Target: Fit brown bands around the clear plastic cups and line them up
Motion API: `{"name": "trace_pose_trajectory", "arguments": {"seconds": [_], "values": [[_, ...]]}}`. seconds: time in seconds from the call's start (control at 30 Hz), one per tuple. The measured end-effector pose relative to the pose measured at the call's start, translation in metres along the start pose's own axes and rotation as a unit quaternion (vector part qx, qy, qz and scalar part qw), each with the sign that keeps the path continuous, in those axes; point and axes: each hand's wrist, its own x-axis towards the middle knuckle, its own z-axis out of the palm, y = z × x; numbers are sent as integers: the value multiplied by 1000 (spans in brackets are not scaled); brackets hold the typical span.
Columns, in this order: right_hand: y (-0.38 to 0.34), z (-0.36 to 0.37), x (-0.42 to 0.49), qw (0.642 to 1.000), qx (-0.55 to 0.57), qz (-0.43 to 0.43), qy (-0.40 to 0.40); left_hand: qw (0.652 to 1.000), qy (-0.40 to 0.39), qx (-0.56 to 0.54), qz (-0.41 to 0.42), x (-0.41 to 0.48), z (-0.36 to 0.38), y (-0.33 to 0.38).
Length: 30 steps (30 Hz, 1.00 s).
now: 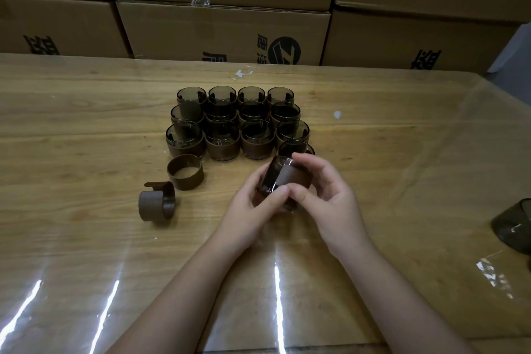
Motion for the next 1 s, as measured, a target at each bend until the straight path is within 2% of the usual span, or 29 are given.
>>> {"name": "trace_pose_trajectory", "arguments": {"seconds": [0.1,0.2,0.27,0.37,0.5,0.77,1.0], "values": [[0,1,-2,998,-48,-14,-43,994,0,-100,-37,1,-5,6],[4,4,-6,990,-118,-22,-69,963,-40,-254,-84,0,-9,12],[7,7,-8,983,-161,-20,-81,945,-53,-305,-105,0,-9,15],[10,6,-8,979,-191,-28,-69,961,-20,-255,-102,1,-8,13],[8,-1,-5,979,-188,-48,-63,985,42,-169,-17,2,-12,12],[11,-1,-3,981,-161,-96,-40,988,45,-144,31,-1,-11,11],[19,0,-4,987,-139,-81,-9,992,112,-51,40,-4,-4,13]]}}
